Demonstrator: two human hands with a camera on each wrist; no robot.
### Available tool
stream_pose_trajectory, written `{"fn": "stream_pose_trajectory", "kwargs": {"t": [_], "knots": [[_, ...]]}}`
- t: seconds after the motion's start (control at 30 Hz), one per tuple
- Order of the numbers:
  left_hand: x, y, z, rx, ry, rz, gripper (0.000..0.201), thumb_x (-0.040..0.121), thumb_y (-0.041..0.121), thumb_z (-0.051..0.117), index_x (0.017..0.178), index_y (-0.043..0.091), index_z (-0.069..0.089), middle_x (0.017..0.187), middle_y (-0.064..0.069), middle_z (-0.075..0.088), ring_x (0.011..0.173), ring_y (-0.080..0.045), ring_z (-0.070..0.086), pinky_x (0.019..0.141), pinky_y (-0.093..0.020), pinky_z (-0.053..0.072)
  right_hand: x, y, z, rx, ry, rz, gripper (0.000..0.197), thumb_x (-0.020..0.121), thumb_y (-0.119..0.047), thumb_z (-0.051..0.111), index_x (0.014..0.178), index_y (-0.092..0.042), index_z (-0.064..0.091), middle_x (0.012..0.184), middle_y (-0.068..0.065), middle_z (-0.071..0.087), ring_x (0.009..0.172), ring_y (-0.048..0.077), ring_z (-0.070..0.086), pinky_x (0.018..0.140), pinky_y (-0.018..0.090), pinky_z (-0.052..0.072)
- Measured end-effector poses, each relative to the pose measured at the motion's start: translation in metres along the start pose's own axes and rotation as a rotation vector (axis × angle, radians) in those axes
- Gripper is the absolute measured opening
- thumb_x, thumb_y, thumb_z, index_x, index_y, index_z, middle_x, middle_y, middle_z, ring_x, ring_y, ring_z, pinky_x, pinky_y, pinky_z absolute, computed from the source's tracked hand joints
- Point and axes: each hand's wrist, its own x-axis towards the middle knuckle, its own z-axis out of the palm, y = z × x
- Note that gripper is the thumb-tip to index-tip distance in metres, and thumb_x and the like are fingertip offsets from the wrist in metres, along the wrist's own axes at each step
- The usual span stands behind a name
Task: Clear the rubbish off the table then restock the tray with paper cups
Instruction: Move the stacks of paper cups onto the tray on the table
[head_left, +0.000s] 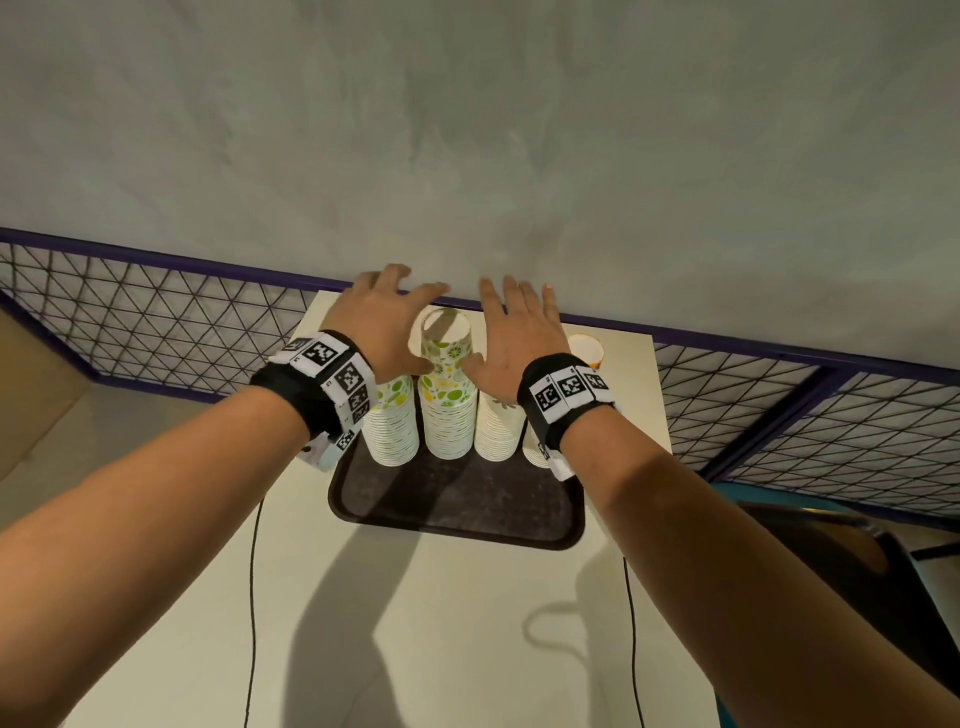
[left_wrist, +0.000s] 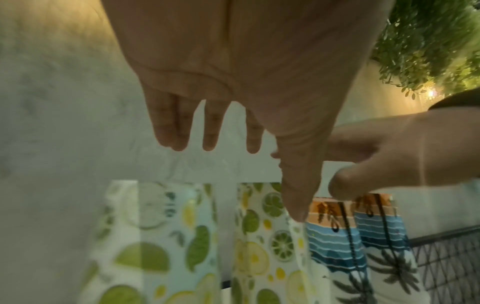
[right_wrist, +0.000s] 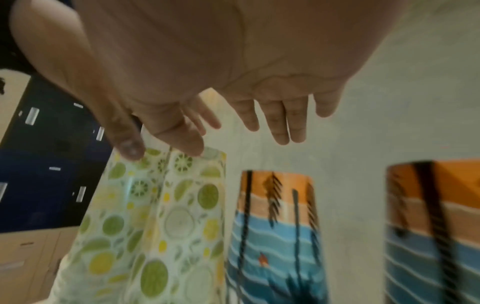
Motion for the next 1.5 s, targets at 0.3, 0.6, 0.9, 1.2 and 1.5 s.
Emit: {"fn": "stream_pose_trajectory", "kwargs": {"t": [0.3,0.6,0.9,1.2,1.5], "knots": [[-0.011,-0.025,0.023,-0.086,-0.175,-0.191,0.099,0.081,0.046,0.086,0.158,0.044,0.025,0.142,-0.011,0.046,0.116,-0.041,0.066,0.085,-0.045,0.057,0.039,-0.035,-0.003,0.226,-0.159,-0.07,0.079,0.088,-0.05,0.066,0.155,-0.03,0.028,0.152,0.018,0.032,0.128,0.039,0.051,0.098,0.041,0.05],[-0.001,-0.041,0.032,-0.133,-0.127,-0.169,0.094,0.087,0.02,0.083,0.159,0.045,0.028,0.146,-0.015,0.038,0.116,-0.041,0.066,0.087,-0.045,0.059,0.042,-0.054,0.013,0.274,-0.113,-0.016,0.061,0.093,-0.046,0.063,0.144,-0.019,0.043,0.13,0.016,0.052,0.116,0.036,0.058,0.089,0.039,0.05],[0.009,-0.053,0.032,-0.097,-0.152,-0.118,0.099,0.086,0.02,0.085,0.161,0.047,0.026,0.151,-0.015,0.036,0.121,-0.038,0.063,0.08,-0.037,0.055,0.039,-0.058,0.008,0.279,-0.172,0.045,0.074,0.094,-0.052,0.06,0.153,-0.02,0.03,0.146,0.018,0.043,0.128,0.038,0.053,0.098,0.042,0.048],[0.017,-0.019,0.001,0.005,-0.007,0.115,0.123,0.067,0.065,0.088,0.164,0.048,0.014,0.171,-0.012,0.023,0.156,-0.039,0.029,0.126,-0.058,0.026,0.011,0.006,-0.018,-0.035,-0.199,-0.037,0.088,0.082,-0.062,0.058,0.154,-0.023,0.026,0.149,0.015,0.041,0.131,0.037,0.046,0.11,0.051,0.037],[0.039,0.011,0.033,0.015,-0.181,0.14,0.105,0.085,0.048,0.083,0.165,0.039,0.015,0.154,-0.01,0.047,0.143,-0.032,0.05,0.127,-0.055,0.024,0.012,0.013,0.012,-0.178,-0.363,-0.074,0.067,0.084,-0.035,0.076,0.141,-0.024,0.042,0.131,0.015,0.045,0.113,0.036,0.056,0.091,0.042,0.048]]}}
